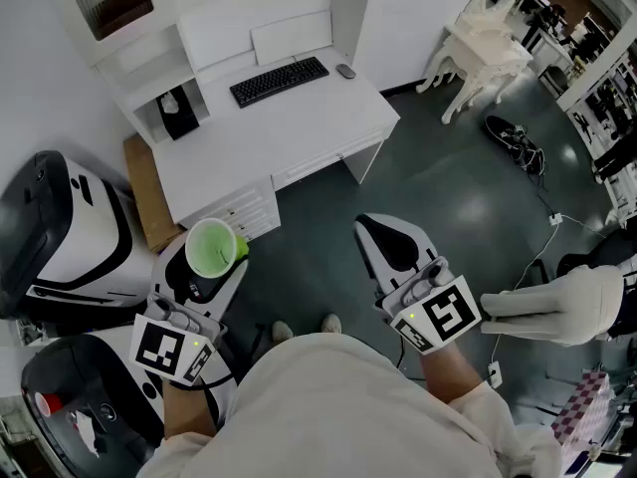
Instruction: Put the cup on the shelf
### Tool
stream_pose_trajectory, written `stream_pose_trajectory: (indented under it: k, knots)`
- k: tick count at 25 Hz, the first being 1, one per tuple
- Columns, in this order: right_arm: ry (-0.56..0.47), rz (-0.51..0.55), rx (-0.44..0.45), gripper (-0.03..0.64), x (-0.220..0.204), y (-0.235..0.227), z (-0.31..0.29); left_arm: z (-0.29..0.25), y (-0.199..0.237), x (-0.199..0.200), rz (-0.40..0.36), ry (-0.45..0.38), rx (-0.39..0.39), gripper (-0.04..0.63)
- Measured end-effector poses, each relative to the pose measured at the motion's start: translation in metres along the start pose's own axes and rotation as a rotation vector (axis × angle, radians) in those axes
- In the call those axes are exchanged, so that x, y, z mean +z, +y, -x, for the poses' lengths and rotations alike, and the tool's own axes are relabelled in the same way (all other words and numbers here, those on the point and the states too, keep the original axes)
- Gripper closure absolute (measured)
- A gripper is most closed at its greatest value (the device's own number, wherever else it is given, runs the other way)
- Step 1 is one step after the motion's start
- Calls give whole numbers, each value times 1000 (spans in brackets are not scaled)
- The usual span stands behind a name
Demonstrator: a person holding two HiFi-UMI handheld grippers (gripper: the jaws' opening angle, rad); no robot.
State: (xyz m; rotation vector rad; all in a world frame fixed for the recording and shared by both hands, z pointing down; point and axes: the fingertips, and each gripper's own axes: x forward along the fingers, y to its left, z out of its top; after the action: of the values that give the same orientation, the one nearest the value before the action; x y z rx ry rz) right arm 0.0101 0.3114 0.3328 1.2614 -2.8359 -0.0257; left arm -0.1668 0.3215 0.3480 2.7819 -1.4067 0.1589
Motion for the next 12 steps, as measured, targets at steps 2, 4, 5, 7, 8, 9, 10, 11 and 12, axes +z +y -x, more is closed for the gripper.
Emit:
stream_pose_trajectory:
  k: [2, 4, 5, 7, 8, 9, 10, 11, 12]
  knots:
    - [3, 0, 1, 614, -1, -2, 0, -2, 0, 0, 1, 1, -1, 290]
    - [5, 1, 2, 614, -1, -4, -1, -4, 1, 0, 1, 2, 0, 288]
    - [5, 1, 2, 614, -1, -5, -1, -5, 1, 0, 1, 3, 1, 288]
    - [6, 2, 2, 614, -2, -6, -1, -6, 1, -1, 0, 4, 2, 290]
    - [6, 3, 3, 614, -2, -6, -1, -6, 1, -1, -1, 3, 2, 290]
    - [6, 4, 3, 614, -2, -6, -1, -6, 1, -1, -1, 3, 2, 290]
    - [6, 4, 4, 614, -3, -6, -1, -6, 1, -1, -1, 4, 3, 290]
    - [6, 4, 4, 614, -3, -6, -1, -7, 1, -2, -1, 5, 3, 290]
    - [6, 4, 5, 614, -4, -7, -1, -7, 1, -2, -1, 6, 3, 290]
